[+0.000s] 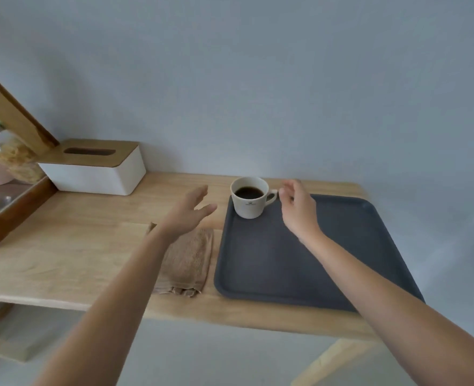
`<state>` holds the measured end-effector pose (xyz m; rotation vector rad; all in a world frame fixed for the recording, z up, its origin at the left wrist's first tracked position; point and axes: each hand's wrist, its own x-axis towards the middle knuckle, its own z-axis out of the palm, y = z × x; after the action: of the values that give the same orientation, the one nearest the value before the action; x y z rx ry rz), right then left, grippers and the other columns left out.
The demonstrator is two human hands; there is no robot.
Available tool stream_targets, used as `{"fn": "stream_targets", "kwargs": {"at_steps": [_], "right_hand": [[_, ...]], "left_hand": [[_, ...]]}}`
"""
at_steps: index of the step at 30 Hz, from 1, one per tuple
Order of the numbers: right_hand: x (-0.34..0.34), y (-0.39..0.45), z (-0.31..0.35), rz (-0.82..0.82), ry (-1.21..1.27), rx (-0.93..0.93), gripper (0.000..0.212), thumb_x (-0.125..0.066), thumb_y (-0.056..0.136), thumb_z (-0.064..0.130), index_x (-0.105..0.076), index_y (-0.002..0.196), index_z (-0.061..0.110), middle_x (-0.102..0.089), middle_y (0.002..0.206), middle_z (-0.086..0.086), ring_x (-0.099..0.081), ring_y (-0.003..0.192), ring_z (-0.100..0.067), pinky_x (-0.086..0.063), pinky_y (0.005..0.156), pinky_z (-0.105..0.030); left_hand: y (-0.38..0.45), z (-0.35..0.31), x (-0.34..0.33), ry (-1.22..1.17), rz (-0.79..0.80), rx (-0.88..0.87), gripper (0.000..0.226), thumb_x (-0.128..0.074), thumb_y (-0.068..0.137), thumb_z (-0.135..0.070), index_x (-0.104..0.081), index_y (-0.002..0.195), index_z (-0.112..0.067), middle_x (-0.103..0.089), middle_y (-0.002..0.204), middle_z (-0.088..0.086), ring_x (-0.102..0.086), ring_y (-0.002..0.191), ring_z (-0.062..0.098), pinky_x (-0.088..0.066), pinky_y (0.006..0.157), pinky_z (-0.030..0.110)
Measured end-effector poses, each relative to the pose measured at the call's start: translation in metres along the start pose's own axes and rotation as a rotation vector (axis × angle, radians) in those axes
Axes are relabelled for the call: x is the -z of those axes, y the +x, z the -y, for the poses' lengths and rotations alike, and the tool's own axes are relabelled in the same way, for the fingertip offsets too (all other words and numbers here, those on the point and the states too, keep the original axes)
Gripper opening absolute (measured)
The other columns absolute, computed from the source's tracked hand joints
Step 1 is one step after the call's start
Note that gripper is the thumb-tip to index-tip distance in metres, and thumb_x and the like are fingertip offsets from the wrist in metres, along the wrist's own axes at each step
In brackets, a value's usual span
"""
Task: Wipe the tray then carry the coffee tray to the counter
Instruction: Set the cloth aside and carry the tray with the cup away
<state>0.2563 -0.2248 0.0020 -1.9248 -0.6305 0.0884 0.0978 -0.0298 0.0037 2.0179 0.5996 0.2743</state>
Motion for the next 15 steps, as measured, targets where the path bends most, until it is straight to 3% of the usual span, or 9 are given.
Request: {"fn": "stream_targets", "kwargs": {"at_steps": [3,5,9,15], "right_hand": [[-0.008,0.028,-0.020,0.188,0.065,-0.179,0.035,-0.036,0.100,0.023,-0.051,0.131,0.021,-0.054,0.134,-0.001,-0.052,0.118,-0.018,-0.043,0.101,-0.036],[-0.017,0.033,-0.028,0.271,0.123,-0.190,0.035,-0.035,0.099,0.021,-0.059,0.122,0.031,-0.056,0.133,-0.001,-0.054,0.121,-0.023,-0.046,0.103,-0.045],[-0.022,0.034,-0.031,0.289,0.259,-0.225,0.035,-0.038,0.100,0.017,-0.059,0.126,0.023,-0.060,0.126,-0.005,-0.062,0.110,-0.023,-0.054,0.094,-0.036],[-0.007,0.030,-0.030,0.282,0.307,-0.201,0.034,-0.040,0.099,0.009,-0.066,0.117,0.021,-0.064,0.119,-0.003,-0.061,0.112,-0.017,-0.055,0.094,-0.035]], "left_hand": [[0.021,-0.006,-0.032,-0.228,0.048,0.057,0.084,-0.071,0.085,-0.022,-0.022,0.152,-0.010,-0.034,0.156,0.007,-0.034,0.142,0.017,-0.034,0.112,0.031],[0.026,-0.002,-0.042,-0.257,0.033,0.049,0.083,-0.076,0.080,-0.016,-0.030,0.149,-0.007,-0.042,0.150,0.008,-0.041,0.139,0.019,-0.036,0.112,0.033],[0.030,0.002,-0.054,-0.184,-0.062,-0.060,0.050,-0.075,0.080,-0.010,-0.060,0.128,-0.009,-0.067,0.123,0.006,-0.060,0.118,0.016,-0.043,0.108,0.040],[0.029,-0.002,-0.060,-0.109,-0.101,-0.097,0.047,-0.078,0.076,-0.018,-0.066,0.121,-0.016,-0.072,0.115,-0.003,-0.064,0.113,0.011,-0.046,0.104,0.039]]}}
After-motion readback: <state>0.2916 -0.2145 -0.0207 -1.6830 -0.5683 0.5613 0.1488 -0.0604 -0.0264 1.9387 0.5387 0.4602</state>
